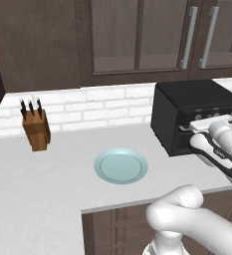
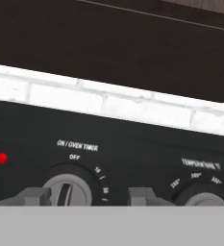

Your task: Pick up the kebab skewer and baguette bread, and place them inside the toaster oven. Close the toaster oven door and start by setting the timer.

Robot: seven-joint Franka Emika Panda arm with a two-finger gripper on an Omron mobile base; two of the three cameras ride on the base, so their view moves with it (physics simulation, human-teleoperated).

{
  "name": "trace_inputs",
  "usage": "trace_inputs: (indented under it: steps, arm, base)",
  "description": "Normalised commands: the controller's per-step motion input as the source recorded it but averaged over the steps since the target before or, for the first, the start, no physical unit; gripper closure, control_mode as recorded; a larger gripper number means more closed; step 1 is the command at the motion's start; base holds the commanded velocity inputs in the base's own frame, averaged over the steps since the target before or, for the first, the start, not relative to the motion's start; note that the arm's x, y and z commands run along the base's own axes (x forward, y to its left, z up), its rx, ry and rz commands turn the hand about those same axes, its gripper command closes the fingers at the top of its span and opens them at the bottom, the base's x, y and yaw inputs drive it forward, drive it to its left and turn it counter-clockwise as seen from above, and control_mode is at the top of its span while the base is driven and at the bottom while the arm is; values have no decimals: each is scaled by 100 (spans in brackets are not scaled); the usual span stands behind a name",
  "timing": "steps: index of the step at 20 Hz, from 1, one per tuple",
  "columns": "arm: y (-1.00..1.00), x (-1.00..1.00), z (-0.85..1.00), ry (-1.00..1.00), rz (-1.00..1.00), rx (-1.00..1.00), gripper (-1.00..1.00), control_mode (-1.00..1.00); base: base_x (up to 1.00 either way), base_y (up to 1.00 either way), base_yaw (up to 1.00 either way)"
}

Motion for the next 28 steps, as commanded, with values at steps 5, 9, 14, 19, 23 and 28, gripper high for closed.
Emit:
trace_inputs:
  steps: [5,9,14,19,23,28]
  arm:
    - [0,13,0,-3,0,0,100,-100]
    - [0,5,0,-1,-2,0,100,-100]
    - [0,2,0,-1,-2,0,100,-100]
    - [0,4,0,0,-1,0,100,-100]
    - [0,2,0,0,0,1,100,-100]
    - [0,0,0,0,0,2,100,-100]
  base:
    - [0,0,0]
    - [0,0,0]
    - [0,0,0]
    - [0,0,0]
    - [0,0,0]
    - [0,0,0]
